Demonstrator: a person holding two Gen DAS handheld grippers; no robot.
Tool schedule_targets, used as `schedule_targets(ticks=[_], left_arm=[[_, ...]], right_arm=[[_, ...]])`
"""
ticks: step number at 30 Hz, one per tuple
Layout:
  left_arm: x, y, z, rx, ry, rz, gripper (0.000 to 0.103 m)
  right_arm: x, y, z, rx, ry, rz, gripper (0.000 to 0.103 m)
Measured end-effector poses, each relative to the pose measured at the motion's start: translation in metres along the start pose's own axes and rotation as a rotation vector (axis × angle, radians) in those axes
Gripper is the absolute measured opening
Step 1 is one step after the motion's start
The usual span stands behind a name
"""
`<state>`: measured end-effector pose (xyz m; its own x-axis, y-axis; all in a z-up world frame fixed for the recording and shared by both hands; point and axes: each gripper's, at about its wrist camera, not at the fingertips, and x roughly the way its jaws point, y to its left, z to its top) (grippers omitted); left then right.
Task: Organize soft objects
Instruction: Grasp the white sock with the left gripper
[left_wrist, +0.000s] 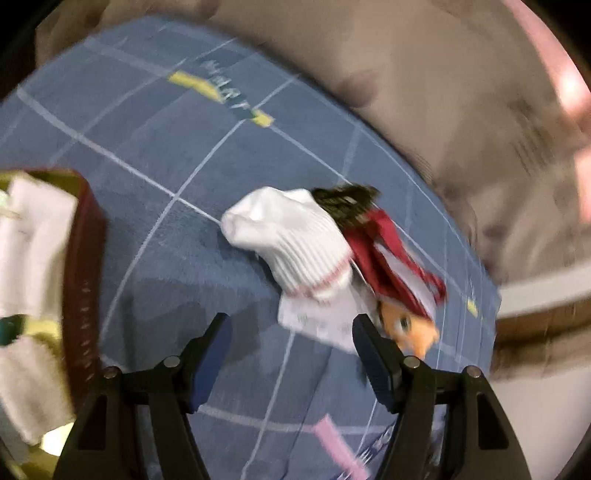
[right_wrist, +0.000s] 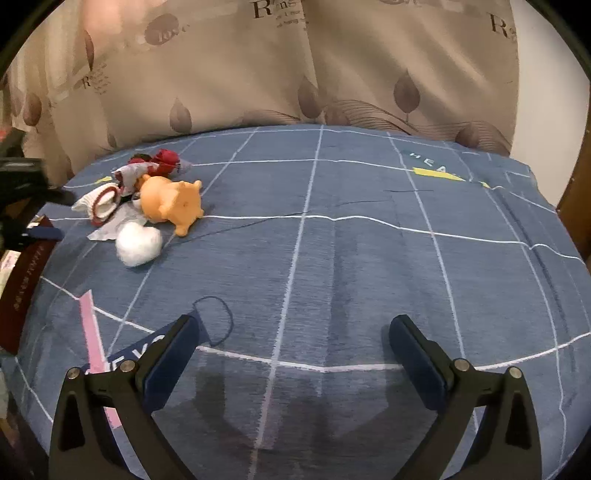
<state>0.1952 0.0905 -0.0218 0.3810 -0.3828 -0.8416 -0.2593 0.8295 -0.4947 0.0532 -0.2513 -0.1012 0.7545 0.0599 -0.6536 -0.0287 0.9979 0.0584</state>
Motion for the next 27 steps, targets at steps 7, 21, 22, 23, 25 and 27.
schedule_targets(ticks=[7,21,22,23,25,27], left_arm=[[0.025,0.013,0.027,-0.158,-0.005,-0.067,0.069],[0.04,0.005,0.048,-0.104,-0.1,0.006,0.019],[0.035,0.005,0.044,-0.092,-0.104,0.001,0.019],[0.03,0.005,0.039,-0.082,-0.111,-0.009,0.019],[0.016,0.0,0.026,-0.049,-0.124,-0.039,0.019],[-0.001,-0.008,0.004,0.002,-0.118,-0.087,0.019]], right_arm=[[0.0,0.002,0.0,-0.01,0.002,0.04,0.103],[0.002,0.0,0.0,-0.004,0.009,0.065,0.103],[0.002,0.0,0.0,-0.004,0.011,0.063,0.103],[0.003,0.001,0.001,-0.004,0.014,0.061,0.103],[0.004,0.001,0.001,-0.005,0.018,0.062,0.103],[0.004,0.001,0.0,-0.003,0.016,0.062,0.103]])
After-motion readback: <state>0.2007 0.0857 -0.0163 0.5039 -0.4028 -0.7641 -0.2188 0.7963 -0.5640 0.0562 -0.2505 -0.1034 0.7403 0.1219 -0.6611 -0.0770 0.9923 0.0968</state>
